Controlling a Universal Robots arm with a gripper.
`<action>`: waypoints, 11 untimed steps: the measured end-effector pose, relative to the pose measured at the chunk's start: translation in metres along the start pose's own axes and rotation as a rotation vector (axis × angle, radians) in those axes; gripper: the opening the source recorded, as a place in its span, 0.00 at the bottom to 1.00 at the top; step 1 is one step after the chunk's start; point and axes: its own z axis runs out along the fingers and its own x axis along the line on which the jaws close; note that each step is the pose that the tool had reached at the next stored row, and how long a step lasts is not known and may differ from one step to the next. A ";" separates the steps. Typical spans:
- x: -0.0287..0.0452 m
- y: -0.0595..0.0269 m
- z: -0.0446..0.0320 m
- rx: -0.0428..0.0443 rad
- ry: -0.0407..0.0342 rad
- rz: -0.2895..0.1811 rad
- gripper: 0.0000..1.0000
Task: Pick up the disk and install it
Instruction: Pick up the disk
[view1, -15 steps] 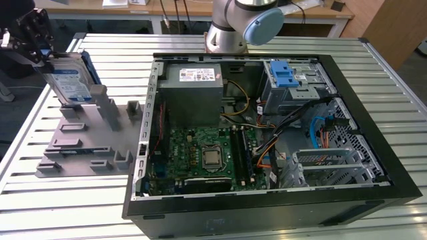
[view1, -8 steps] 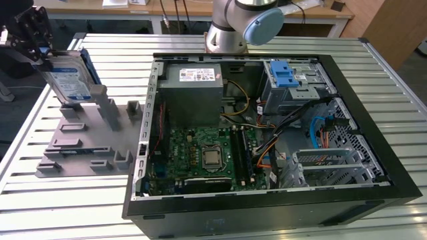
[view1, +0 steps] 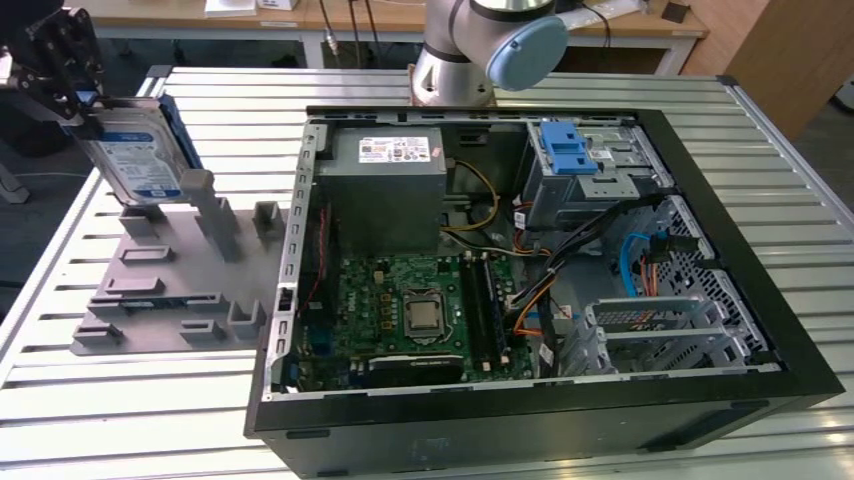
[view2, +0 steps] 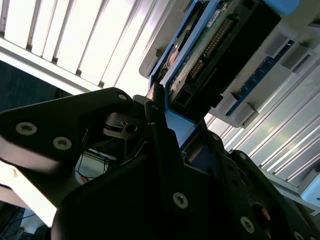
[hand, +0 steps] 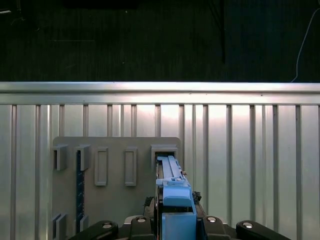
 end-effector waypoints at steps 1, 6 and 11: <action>0.0000 0.0000 -0.0006 0.0000 0.0000 0.000 0.36; -0.0001 0.0000 -0.0036 0.0000 0.0000 0.000 0.36; -0.0003 0.0000 -0.0064 0.0001 0.0000 0.000 0.36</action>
